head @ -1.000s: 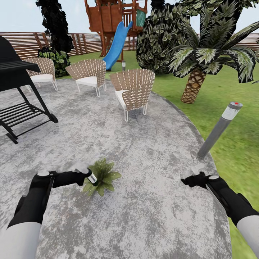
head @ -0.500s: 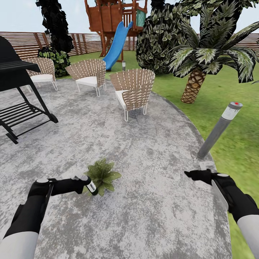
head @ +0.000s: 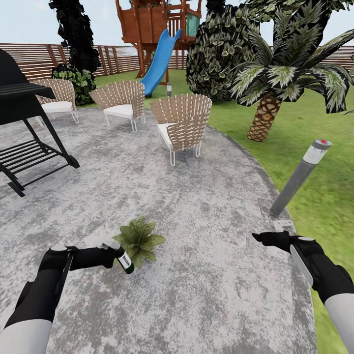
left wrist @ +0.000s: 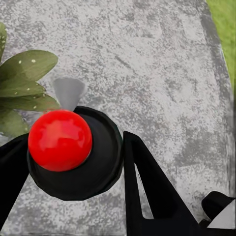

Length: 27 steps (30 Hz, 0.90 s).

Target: Pick up the pesticide atomizer in the garden and spray insectifuge to fully cover both potted plants in the garden.

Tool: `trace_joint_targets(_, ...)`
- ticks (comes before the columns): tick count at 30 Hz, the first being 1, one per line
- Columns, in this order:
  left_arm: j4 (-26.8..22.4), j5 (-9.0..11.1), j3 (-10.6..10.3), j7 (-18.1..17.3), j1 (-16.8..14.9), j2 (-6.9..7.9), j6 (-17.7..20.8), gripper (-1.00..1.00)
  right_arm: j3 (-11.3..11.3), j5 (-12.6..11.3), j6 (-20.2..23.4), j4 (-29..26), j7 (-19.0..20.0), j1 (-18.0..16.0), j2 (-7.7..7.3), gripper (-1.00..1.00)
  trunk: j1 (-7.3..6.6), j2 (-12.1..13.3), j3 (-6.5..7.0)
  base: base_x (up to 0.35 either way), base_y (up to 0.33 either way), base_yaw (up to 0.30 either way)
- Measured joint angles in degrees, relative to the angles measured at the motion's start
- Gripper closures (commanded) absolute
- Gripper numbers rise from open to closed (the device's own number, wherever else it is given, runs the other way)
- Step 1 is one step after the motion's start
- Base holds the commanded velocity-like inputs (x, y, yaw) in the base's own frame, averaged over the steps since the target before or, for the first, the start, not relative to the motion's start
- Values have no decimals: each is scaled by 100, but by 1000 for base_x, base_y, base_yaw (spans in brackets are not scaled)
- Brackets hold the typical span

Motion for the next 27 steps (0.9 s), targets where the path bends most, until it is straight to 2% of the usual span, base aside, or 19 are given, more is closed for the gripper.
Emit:
trace_joint_targets(8,0,6,7,10,0,0,362,100,-1,0,0,0,2,0,-1,-100,0,0,0,0,0,0)
trace_joint_targets(20,6,7,20,27,0,-22,404,100,1,-1,0,9,7,0,4,-100,0,0,0,0,0,0)
trace_joint_targets(27,0,-3,3,38,0,-25,404,100,2,-2,0,8,6,0,4,-100,153,-279,-125,0,0,0)
